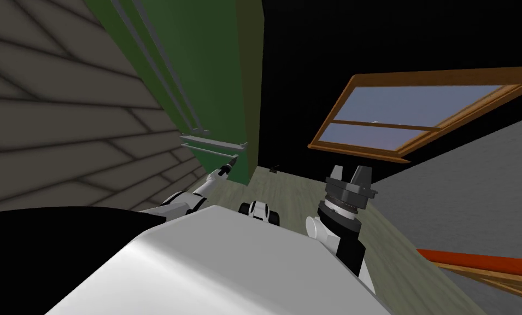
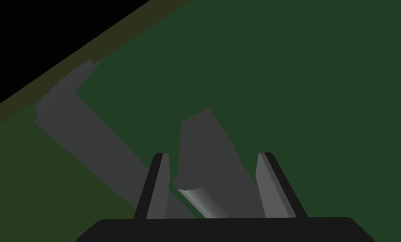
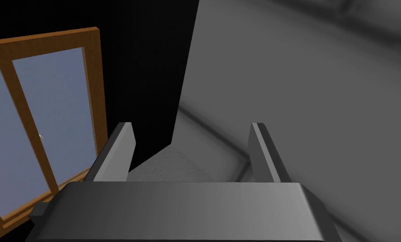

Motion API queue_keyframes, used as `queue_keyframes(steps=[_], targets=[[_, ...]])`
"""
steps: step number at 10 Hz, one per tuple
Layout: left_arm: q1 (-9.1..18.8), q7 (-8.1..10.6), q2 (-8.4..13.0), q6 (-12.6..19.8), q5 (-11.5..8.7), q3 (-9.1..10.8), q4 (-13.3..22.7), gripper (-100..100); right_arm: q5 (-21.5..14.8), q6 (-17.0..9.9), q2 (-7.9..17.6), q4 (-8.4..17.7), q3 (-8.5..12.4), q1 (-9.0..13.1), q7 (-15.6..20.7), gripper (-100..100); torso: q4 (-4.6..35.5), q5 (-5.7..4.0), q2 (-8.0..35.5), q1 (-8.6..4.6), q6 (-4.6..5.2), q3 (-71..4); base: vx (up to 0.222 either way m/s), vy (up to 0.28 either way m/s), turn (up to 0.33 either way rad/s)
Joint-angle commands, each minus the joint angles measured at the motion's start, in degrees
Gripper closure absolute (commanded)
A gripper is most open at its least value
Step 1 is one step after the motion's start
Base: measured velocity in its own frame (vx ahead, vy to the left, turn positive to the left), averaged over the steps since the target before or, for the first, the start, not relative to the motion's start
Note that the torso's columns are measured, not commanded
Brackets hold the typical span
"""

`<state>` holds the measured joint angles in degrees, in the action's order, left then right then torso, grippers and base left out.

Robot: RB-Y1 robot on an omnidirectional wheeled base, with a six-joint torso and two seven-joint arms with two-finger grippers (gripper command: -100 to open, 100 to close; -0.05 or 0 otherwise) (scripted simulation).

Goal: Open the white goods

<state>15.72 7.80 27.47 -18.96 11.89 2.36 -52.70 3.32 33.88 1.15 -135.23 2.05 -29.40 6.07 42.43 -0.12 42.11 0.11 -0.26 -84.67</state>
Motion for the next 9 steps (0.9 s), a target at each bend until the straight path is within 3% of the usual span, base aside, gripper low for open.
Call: queue_keyframes(steps=[1, 3, 5, 6, 9], targets=[[0.33, -0.42, 1.44, -0.89, -0.17, 3.67, 1.35, 100, 0.0, 0.0, 0.0, 0.0, 0.0, 0.0, 0.0, 0, 0.19, -0.16, 0.33, -0.03, -0.13, 0.15, -0.099, -0.009, 0.096], [0.33, -0.42, 1.44, -0.89, -0.17, 3.67, 2.87, 100, 0.0, 0.0, 0.0, 0.0, 0.0, -0.01, 0.0, 0, 0.55, -0.39, 0.75, 0.0, -0.47, 0.45, -0.02, -0.016, 0.001], [0.45, -0.86, 2.51, -1.66, -0.24, 6.71, 5.52, 100, 0.0, 0.0, 0.0, 0.0, 0.0, 0.01, 0.0, 0, 0.25, -0.05, 0.82, 0.24, -0.3, 0.48, -0.091, 0.004, -0.325], [0.45, -0.86, 2.51, -1.66, -0.24, 6.71, 5.52, 100, 0.0, 0.0, 0.0, 0.0, -0.01, 0.01, 0.0, 0, 0.17, -0.01, 0.73, 0.45, -0.58, 0.44, -0.069, 0.002, -0.036], [0.7, -1.75, 4.65, -3.2, -0.39, 11.64, 10.72, 100, 0.0, 0.0, 0.0, 0.0, 0.0, 0.0, 0.0, 0, 0.16, -0.09, 0.51, 0.3, -0.47, 0.29, -0.129, -0.001, -0.321]])
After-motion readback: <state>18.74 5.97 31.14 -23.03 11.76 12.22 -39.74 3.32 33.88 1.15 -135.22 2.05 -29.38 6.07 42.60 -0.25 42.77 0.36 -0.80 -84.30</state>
